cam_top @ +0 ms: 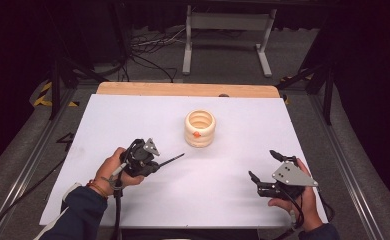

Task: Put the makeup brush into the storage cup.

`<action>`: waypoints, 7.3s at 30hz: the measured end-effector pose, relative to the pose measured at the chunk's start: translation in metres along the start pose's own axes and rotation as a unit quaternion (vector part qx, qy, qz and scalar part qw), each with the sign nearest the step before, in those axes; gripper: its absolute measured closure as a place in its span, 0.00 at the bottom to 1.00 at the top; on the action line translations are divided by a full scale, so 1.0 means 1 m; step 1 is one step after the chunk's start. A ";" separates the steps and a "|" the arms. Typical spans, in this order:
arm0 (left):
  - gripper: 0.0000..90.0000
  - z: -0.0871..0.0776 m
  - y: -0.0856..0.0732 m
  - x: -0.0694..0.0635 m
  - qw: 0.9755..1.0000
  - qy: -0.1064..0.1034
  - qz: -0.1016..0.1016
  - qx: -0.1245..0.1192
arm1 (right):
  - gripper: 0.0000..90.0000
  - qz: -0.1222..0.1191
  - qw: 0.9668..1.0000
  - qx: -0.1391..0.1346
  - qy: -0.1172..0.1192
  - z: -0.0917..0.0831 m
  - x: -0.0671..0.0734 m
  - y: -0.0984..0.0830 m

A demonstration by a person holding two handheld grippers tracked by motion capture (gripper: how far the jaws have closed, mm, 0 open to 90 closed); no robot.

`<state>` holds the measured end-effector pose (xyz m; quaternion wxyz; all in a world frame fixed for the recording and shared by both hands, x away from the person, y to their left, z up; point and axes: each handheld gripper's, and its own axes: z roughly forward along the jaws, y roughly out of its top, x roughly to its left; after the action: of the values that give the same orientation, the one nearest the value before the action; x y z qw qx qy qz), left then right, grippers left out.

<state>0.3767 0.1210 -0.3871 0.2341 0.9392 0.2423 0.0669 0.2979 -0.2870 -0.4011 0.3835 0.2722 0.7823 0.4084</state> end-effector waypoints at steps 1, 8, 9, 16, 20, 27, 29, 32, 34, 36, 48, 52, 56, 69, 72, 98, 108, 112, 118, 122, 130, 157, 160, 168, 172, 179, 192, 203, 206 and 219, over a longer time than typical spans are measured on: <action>0.92 0.000 0.000 0.000 1.000 0.000 0.000 0.000 | 0.13 -0.009 1.000 -0.003 0.002 0.001 0.003 0.005; 0.92 -0.003 0.005 -0.001 1.000 -0.018 0.005 -0.006 | 0.17 -0.084 0.996 -0.016 0.001 0.015 0.026 0.036; 0.92 -0.004 0.006 0.000 1.000 -0.020 0.005 -0.007 | 0.18 -0.096 0.995 -0.019 -0.001 0.019 0.031 0.039; 0.92 -0.001 0.016 -0.002 0.999 -0.031 0.013 -0.004 | 0.27 -0.180 0.983 -0.038 -0.024 0.037 0.068 0.059; 0.92 0.000 0.024 -0.006 0.999 -0.037 0.020 -0.002 | 0.30 -0.223 0.974 -0.036 -0.032 0.044 0.082 0.063; 0.92 0.003 0.042 -0.013 0.998 -0.048 0.034 -0.001 | 0.33 -0.293 0.955 -0.031 -0.037 0.056 0.111 0.067; 0.92 0.004 0.046 -0.016 0.998 -0.049 0.043 0.000 | 0.34 -0.308 0.950 -0.033 -0.035 0.059 0.116 0.067; 0.92 0.004 0.051 -0.019 0.997 -0.053 0.048 0.004 | 0.35 -0.316 0.948 -0.024 -0.028 0.064 0.123 0.065; 0.92 0.005 0.053 -0.020 0.997 -0.055 0.046 0.002 | 0.36 -0.321 0.947 -0.014 -0.019 0.068 0.127 0.061; 0.92 0.006 0.055 -0.021 0.997 -0.058 0.050 0.002 | 0.38 -0.322 0.947 -0.010 -0.017 0.071 0.129 0.060; 0.92 0.017 0.074 -0.026 0.996 -0.060 0.069 0.012 | 0.58 -0.362 0.932 0.018 -0.020 0.086 0.143 0.061; 0.92 0.022 0.077 -0.027 0.996 -0.061 0.068 0.014 | 0.64 -0.378 0.925 0.028 -0.033 0.090 0.145 0.061; 0.92 0.024 0.081 -0.027 0.995 -0.064 0.071 0.017 | 0.71 -0.389 0.920 0.037 -0.035 0.096 0.145 0.061; 0.92 0.027 0.084 -0.029 0.994 -0.074 0.082 0.016 | 0.84 -0.401 0.914 0.056 -0.031 0.105 0.145 0.058; 0.92 0.028 0.084 -0.029 0.993 -0.076 0.084 0.017 | 0.92 -0.406 0.912 0.057 -0.027 0.105 0.145 0.058; 0.38 -0.012 0.024 -0.014 0.991 0.008 0.072 -0.110 | 0.93 -0.349 0.935 0.068 -0.014 0.100 0.130 0.059; 0.12 -0.020 -0.026 -0.013 0.979 0.084 0.051 -0.181 | 0.93 -0.298 0.953 0.058 -0.003 0.098 0.114 0.060; 0.08 -0.022 -0.045 -0.011 0.974 0.099 0.041 -0.200 | 0.93 -0.281 0.958 0.054 0.001 0.097 0.110 0.060; 0.07 -0.021 -0.076 -0.005 0.968 0.117 0.026 -0.222 | 0.93 -0.259 0.965 0.048 0.000 0.095 0.104 0.061; 0.05 -0.019 -0.094 -0.004 0.966 0.117 0.031 -0.229 | 0.93 -0.237 0.971 0.040 0.002 0.093 0.097 0.064; 0.06 -0.022 -0.118 0.000 0.963 0.123 0.003 -0.240 | 0.93 -0.184 0.983 0.024 0.013 0.091 0.080 0.069; 0.05 -0.016 -0.136 0.001 0.957 0.108 -0.048 -0.266 | 0.93 0.098 0.989 -0.082 0.080 0.097 -0.002 0.090; 0.05 -0.015 -0.132 0.001 0.953 0.111 -0.050 -0.277 | 0.93 0.109 0.987 -0.089 0.083 0.101 -0.006 0.093; 0.06 -0.015 -0.131 -0.001 0.948 0.099 -0.043 -0.300 | 0.93 0.131 0.982 -0.108 0.088 0.109 -0.013 0.102; 0.06 -0.022 -0.134 0.000 0.940 0.089 -0.041 -0.328 | 0.93 0.138 0.979 -0.120 0.088 0.113 -0.015 0.110; 0.03 -0.024 -0.135 0.001 0.936 0.086 -0.046 -0.338 | 0.93 0.149 0.976 -0.130 0.087 0.127 -0.018 0.121; 0.03 -0.026 -0.135 0.000 0.937 0.086 -0.036 -0.337 | 0.93 0.150 0.975 -0.140 0.082 0.147 -0.017 0.134; 0.04 -0.028 -0.136 -0.001 0.934 0.088 -0.032 -0.345 | 0.93 0.165 0.973 -0.139 0.080 0.164 -0.020 0.134; 0.04 -0.027 -0.136 -0.001 0.934 0.087 -0.031 -0.345 | 0.93 0.164 0.973 -0.139 0.078 0.165 -0.020 0.134; 0.04 -0.028 -0.136 -0.001 0.933 0.079 -0.034 -0.349 | 0.93 0.170 0.972 -0.140 0.075 0.173 -0.021 0.133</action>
<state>0.3110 0.2373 -0.4263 0.5290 0.7815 0.2529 0.2131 0.4669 -0.1597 -0.3451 0.2830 0.3135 0.6859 0.5926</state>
